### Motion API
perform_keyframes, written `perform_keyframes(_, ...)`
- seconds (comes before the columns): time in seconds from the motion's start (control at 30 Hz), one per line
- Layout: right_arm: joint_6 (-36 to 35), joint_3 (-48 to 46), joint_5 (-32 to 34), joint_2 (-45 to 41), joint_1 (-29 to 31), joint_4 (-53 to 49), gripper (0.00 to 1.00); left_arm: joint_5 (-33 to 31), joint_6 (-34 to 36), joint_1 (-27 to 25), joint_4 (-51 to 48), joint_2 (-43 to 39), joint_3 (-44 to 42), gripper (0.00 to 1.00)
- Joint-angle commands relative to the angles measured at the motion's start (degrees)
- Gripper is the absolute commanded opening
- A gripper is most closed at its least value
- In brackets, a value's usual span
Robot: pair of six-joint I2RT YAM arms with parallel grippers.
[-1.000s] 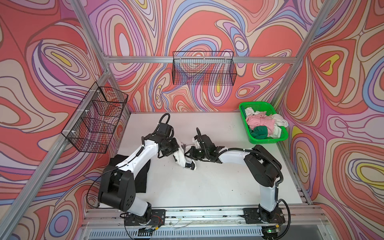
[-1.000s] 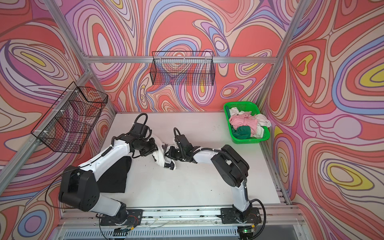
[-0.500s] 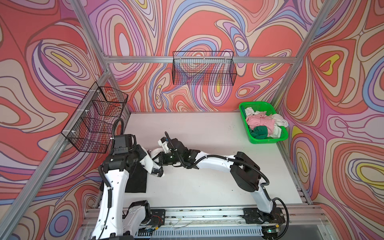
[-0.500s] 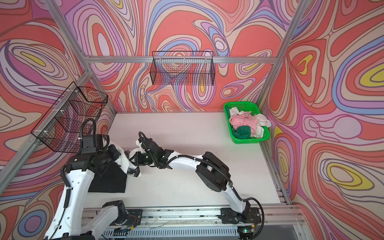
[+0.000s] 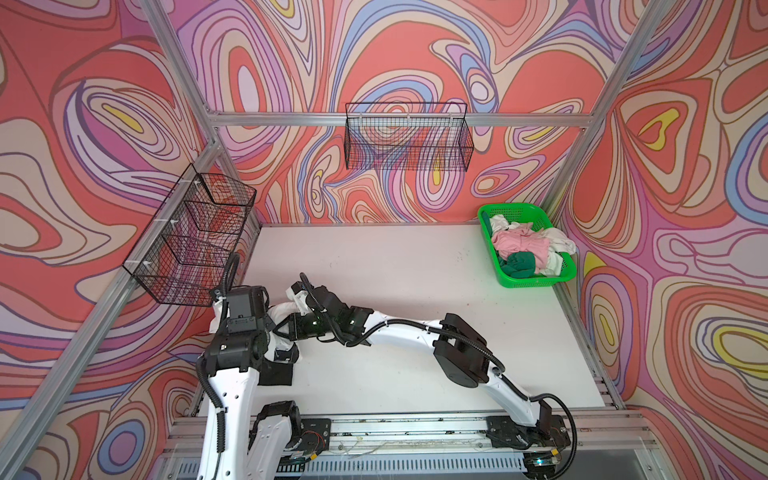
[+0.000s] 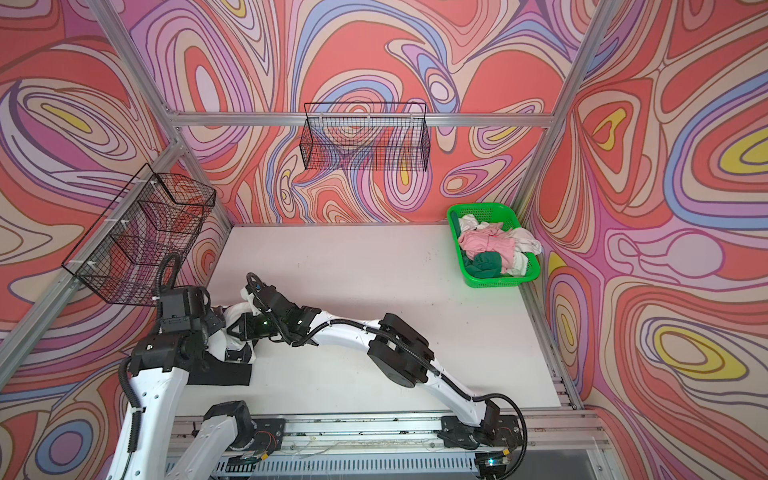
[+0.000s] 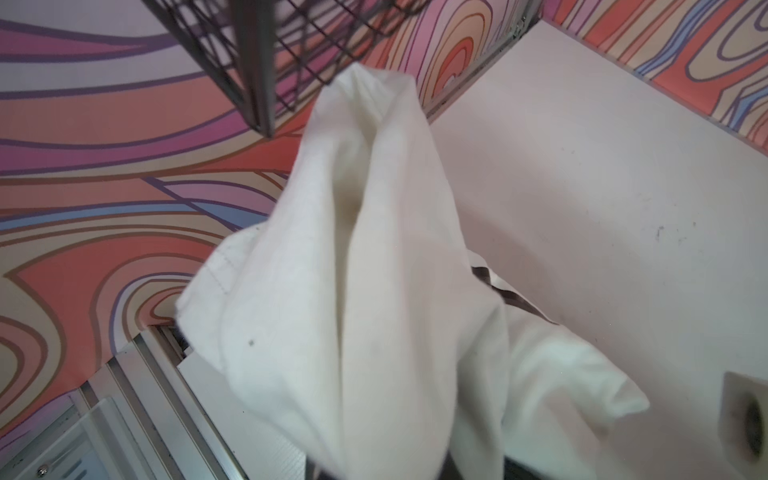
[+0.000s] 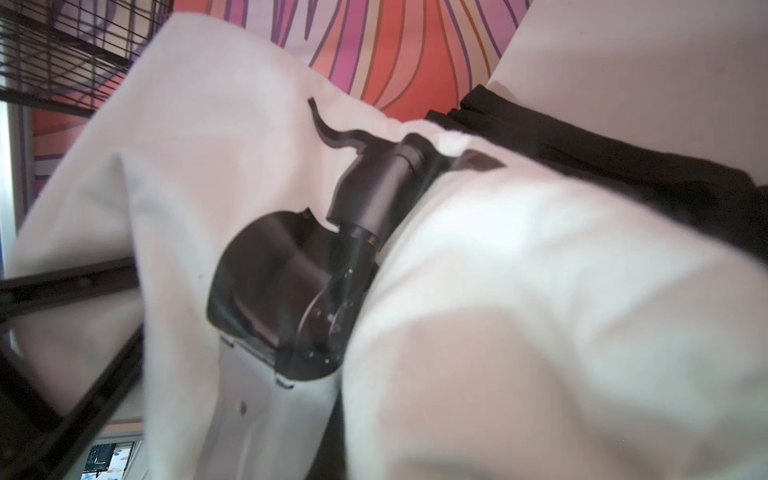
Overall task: Fold and stack the t-shirts
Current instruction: 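Carry the folded white shirt with both grippers onto the black shirt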
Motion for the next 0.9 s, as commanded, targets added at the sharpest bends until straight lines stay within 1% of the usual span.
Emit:
perform_keyframes(0.0, -0.42, 3.33, 0.15, 2.74, 1.63, 0.19, 0.0, -6.84, 0.71, -0.53, 6.41, -0.52, -0.44, 0.0)
perform_keyframes(0.07, -0.17, 4.73, 0.35, 4.11, 1.84, -0.11, 0.0, -10.27, 1.4, -2.13, 7.11, -0.82, -0.7, 0.0)
perform_keyframes(0.17, 0.35, 5.15, 0.72, 5.8, 2.48, 0.73, 0.0, -14.77, 2.51, -4.45, 10.88, -3.48, -5.13, 0.0)
perform_keyframes(0.2, 0.42, 5.11, 1.11, 6.29, 2.8, 1.13, 0.0, -16.39, 1.95, -4.7, 11.87, -4.59, -6.85, 0.0)
perform_keyframes(0.23, 0.34, 5.29, 1.63, 6.91, 3.07, 1.29, 0.0, -19.12, 0.67, -5.13, 11.18, -4.66, -6.96, 0.0)
perform_keyframes(0.27, -0.06, 5.75, 2.63, 7.53, 3.2, 0.98, 0.0, -20.58, 0.73, -5.7, 10.99, -3.96, -7.03, 0.0)
perform_keyframes(0.3, -0.44, 6.06, 3.67, 8.2, 3.37, 0.69, 0.0, -20.56, 1.29, -6.39, 11.97, -3.55, -7.69, 0.0)
perform_keyframes(0.37, -0.34, 6.1, 4.5, 9.48, 3.39, 1.38, 0.0, -18.02, 1.94, -6.83, 13.8, -3.17, -8.65, 0.0)
perform_keyframes(0.4, -0.15, 6.16, 4.74, 10.21, 3.39, 1.92, 0.0, -18.62, 0.66, -6.8, 12.6, -2.75, -8.2, 0.0)
perform_keyframes(0.43, -0.04, 6.27, 4.75, 10.87, 3.43, 2.36, 0.0, -22.1, -1.73, -6.8, 10.7, -2.68, -7.72, 0.06)
perform_keyframes(0.47, 0.47, 6.59, 4.66, 11.57, 3.47, 2.62, 0.0, -25.47, -4.74, -6.89, 8.8, -3.12, -7.65, 0.22)
perform_keyframes(0.5, 1.09, 6.78, 4.41, 12.18, 3.48, 3.28, 0.0, -26.6, -5.56, -7.04, 8.52, -3.88, -7.8, 0.35)
perform_keyframes(0.57, 1.99, 6.56, 4.67, 13.04, 3.65, 4.16, 0.0, -26.56, -5.25, -7.76, 8.61, -4.65, -7.85, 0.54)
perform_keyframes(0.6, 2.37, 6.17, 5.39, 13.24, 3.65, 4.52, 0.0, -27.05, -6.57, -7.85, 7.58, -4.7, -7.53, 0.63)
perform_keyframes(0.67, 2.93, 5.03, 5.92, 13.49, 3.72, 5.7, 0.0, -27.87, -7.79, -7.93, 6.09, -5.23, -6.84, 0.7)
perform_keyframes(0.7, 3.15, 4.74, 6.27, 13.67, 3.76, 5.75, 0.0, -29.08, -9.08, -8.09, 4.72, -5.87, -6.37, 0.76)
perform_keyframes(0.77, 3.52, 4.48, 6.57, 13.95, 3.74, 5.72, 0.0, -32.13, -10.92, -8.93, 2.43, -7.11, -6.0, 0.84)
perform_keyframes(0.83, 3.8, 3.97, 7.11, 13.93, 3.83, 5.85, 0.0, -33.98, -12.66, -9.75, 0.04, -8.0, -5.09, 0.86)
perform_keyframes(0.87, 4.02, 3.65, 7.36, 13.86, 4.04, 6.15, 0.0, -33.73, -12.82, -9.94, -0.51, -8.29, -4.93, 0.86)
